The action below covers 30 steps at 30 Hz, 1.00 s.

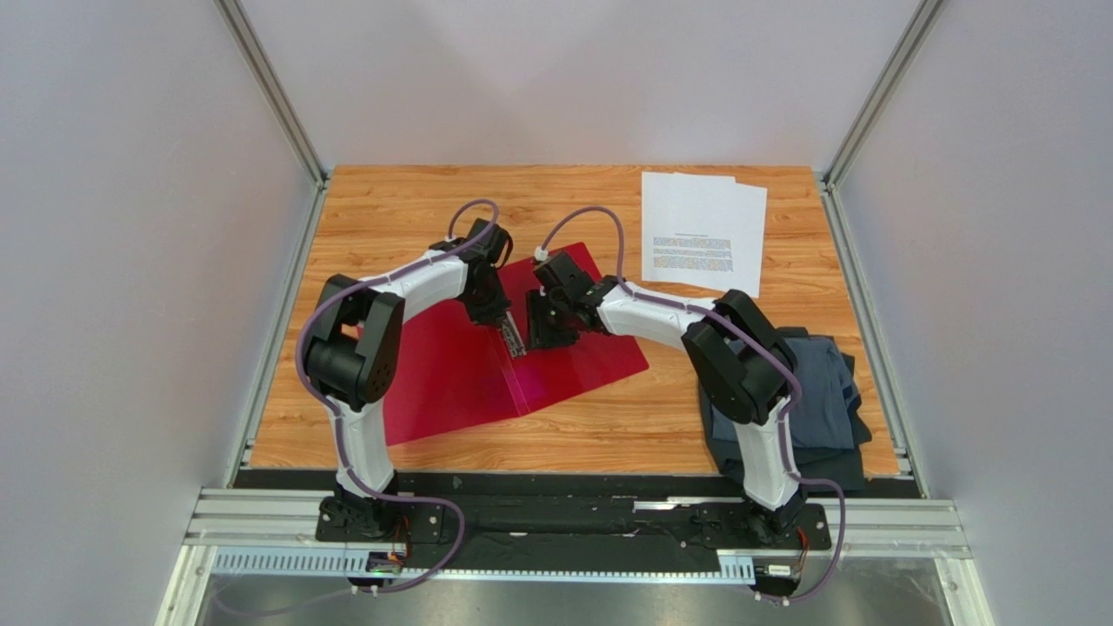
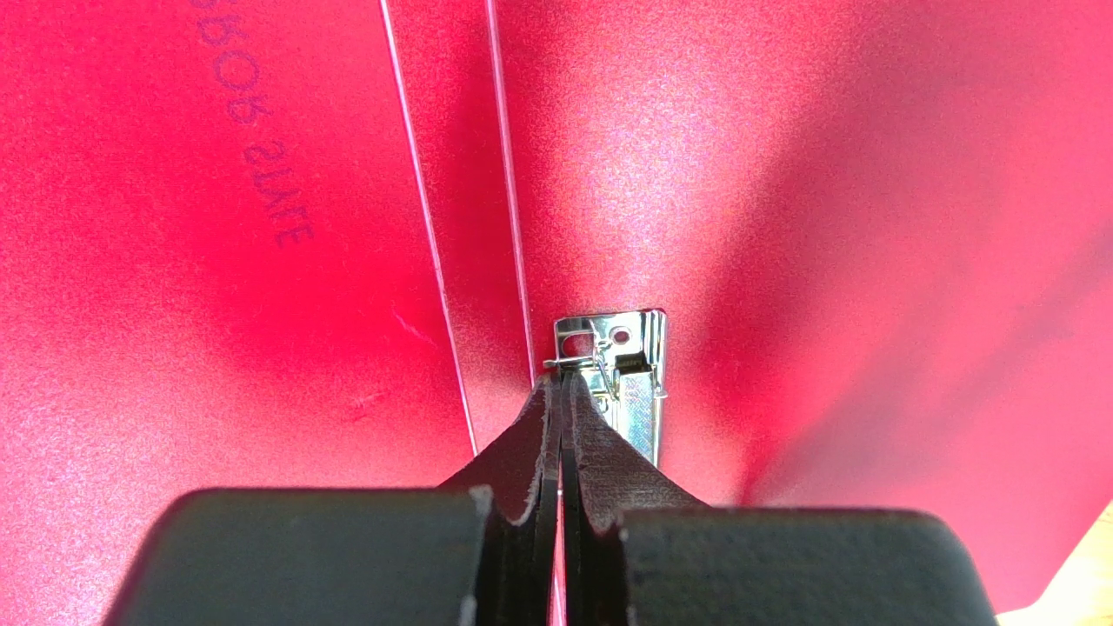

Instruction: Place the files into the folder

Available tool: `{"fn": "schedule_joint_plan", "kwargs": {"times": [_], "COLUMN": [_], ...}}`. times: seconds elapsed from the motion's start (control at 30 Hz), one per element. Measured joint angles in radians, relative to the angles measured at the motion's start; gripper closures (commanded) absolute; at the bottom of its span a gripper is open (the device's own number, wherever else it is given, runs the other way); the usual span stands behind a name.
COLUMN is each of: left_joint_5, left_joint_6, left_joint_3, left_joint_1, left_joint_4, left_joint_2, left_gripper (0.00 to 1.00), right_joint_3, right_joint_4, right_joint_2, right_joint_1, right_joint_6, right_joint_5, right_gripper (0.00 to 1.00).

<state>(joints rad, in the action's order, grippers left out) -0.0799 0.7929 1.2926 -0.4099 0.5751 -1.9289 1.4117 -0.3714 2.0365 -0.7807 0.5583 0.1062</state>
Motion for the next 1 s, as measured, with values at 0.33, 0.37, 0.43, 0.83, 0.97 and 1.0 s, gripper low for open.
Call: {"fn": "schedule_joint_plan", "kwargs": {"times": [0.33, 0.37, 0.43, 0.83, 0.97, 1.0], "left_joint_5": [0.005, 0.006, 0.008, 0.011, 0.011, 0.011], "left_joint_6": [0.019, 0.021, 0.027, 0.035, 0.036, 0.036], "left_joint_3": [-0.007, -0.008, -0.009, -0.017, -0.024, -0.025], "left_joint_1": [0.001, 0.002, 0.003, 0.005, 0.005, 0.005], "left_joint_4": [-0.001, -0.002, -0.002, -0.009, -0.016, -0.018], "left_joint_2": [0.004, 0.004, 0.005, 0.010, 0.014, 0.015], "left_gripper": [1.00, 1.00, 1.00, 1.00, 1.00, 1.00], "right_joint_3": [-0.045, -0.045, -0.045, -0.044, -0.044, -0.044], "right_joint_4": [0.154, 0.161, 0.175, 0.190, 0.192, 0.192], "right_joint_2": [0.006, 0.008, 0.011, 0.039, 0.041, 0.041], "right_joint_1": [-0.002, -0.002, -0.002, 0.007, 0.010, 0.010], "right_joint_6": [0.038, 0.040, 0.039, 0.036, 0.037, 0.037], "right_joint_5": [0.199, 0.203, 0.209, 0.226, 0.233, 0.234], "right_gripper": [0.73, 0.75, 0.78, 0.73, 0.71, 0.70]}}
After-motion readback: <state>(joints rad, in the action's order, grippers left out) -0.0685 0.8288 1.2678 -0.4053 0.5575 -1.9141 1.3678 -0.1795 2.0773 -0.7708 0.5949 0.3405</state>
